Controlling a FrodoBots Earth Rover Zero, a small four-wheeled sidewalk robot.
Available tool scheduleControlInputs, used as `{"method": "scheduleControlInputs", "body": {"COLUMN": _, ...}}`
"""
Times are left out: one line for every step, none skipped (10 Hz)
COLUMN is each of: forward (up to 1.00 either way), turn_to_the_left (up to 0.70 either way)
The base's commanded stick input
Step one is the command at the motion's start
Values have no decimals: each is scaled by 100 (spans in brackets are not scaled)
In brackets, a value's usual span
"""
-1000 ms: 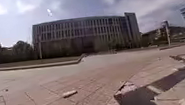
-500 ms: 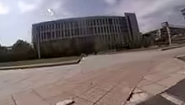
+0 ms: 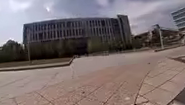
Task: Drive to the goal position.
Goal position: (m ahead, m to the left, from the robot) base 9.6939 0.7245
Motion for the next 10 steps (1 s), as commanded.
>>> {"method": "scheduleControlInputs", "body": {"forward": 55, "turn_to_the_left": -1}}
{"method": "scheduleControlInputs", "body": {"forward": 55, "turn_to_the_left": -45}}
{"method": "scheduleControlInputs", "body": {"forward": 55, "turn_to_the_left": -56}}
{"method": "scheduleControlInputs", "body": {"forward": 55, "turn_to_the_left": -56}}
{"method": "scheduleControlInputs", "body": {"forward": 55, "turn_to_the_left": -33}}
{"method": "scheduleControlInputs", "body": {"forward": 55, "turn_to_the_left": -2}}
{"method": "scheduleControlInputs", "body": {"forward": 55, "turn_to_the_left": -1}}
{"method": "scheduleControlInputs", "body": {"forward": 55, "turn_to_the_left": -1}}
{"method": "scheduleControlInputs", "body": {"forward": 55, "turn_to_the_left": -1}}
{"method": "scheduleControlInputs", "body": {"forward": 55, "turn_to_the_left": -1}}
